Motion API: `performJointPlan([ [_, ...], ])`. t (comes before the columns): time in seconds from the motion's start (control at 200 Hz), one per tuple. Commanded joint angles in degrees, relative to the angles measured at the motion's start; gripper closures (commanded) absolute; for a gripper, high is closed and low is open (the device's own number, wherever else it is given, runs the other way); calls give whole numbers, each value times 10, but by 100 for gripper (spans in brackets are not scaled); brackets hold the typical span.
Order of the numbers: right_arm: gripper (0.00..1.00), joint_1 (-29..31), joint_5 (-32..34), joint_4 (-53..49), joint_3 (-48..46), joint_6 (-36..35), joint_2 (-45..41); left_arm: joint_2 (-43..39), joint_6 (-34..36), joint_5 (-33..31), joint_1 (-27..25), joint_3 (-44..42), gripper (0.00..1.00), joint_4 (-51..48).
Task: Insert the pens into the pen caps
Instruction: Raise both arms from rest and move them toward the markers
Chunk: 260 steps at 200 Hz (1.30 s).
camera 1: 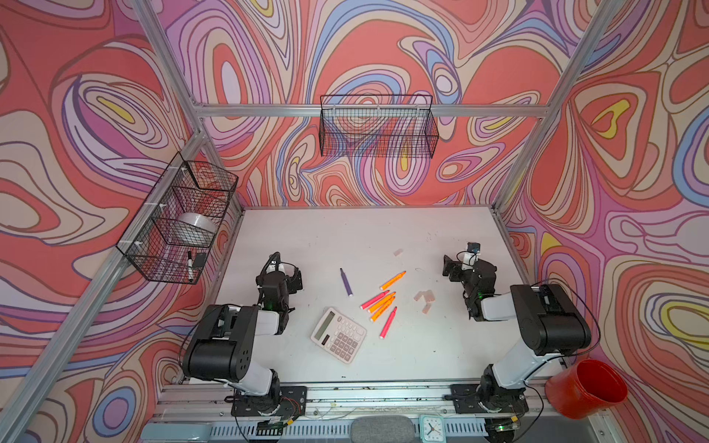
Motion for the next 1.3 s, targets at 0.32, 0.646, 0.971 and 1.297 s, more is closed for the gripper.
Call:
performJointPlan([
  [0.32,2,-4,1,10,6,-3,8,6,8,-8,5,8,0,25],
  [0.646,2,-4,2,10,5,-4,8,6,8,-8,5,9,0,25],
  [0.971,2,-4,0,8,7,-2,10,7,8,-8,5,9,0,25],
  [1.297,2,19,133,-81,-10,26,-128,-131,41,-44,-38,-43,0,5],
])
